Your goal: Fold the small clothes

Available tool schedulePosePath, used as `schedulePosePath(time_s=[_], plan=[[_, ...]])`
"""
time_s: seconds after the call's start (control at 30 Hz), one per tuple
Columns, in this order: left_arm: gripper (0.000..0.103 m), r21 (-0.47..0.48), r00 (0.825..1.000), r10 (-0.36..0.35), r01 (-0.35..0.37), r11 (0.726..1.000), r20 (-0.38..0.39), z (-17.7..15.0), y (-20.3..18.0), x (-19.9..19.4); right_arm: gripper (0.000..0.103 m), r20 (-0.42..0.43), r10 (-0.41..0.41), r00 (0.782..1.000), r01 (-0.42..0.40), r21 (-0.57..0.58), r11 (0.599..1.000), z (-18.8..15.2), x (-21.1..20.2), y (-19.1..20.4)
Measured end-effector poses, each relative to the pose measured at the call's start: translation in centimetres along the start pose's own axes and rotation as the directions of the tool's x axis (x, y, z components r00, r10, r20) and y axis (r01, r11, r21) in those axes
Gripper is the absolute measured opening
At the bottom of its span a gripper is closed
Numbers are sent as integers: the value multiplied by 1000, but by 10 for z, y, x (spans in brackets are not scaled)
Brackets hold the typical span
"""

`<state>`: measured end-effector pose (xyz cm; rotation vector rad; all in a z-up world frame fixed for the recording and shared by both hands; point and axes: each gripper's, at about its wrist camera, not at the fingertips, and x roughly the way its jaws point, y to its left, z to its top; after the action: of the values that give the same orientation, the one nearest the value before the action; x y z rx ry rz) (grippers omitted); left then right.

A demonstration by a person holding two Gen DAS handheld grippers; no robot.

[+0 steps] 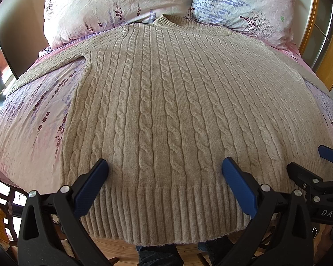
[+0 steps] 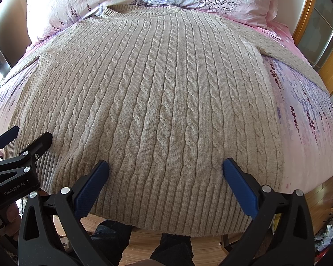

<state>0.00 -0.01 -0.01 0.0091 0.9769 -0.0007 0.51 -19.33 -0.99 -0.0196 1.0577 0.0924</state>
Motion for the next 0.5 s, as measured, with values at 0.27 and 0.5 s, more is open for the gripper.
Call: schedulePosePath(time_s=[0.27,0.5], plan=[[101,0,1000,0,0,1000,0,0,0,0,102,0,0,1000,0,0,1000,0,0,0],[101,0,1000,1,-1,1000,-1,0,0,0,102,-1,0,1000,0,0,1000,0,1,0]])
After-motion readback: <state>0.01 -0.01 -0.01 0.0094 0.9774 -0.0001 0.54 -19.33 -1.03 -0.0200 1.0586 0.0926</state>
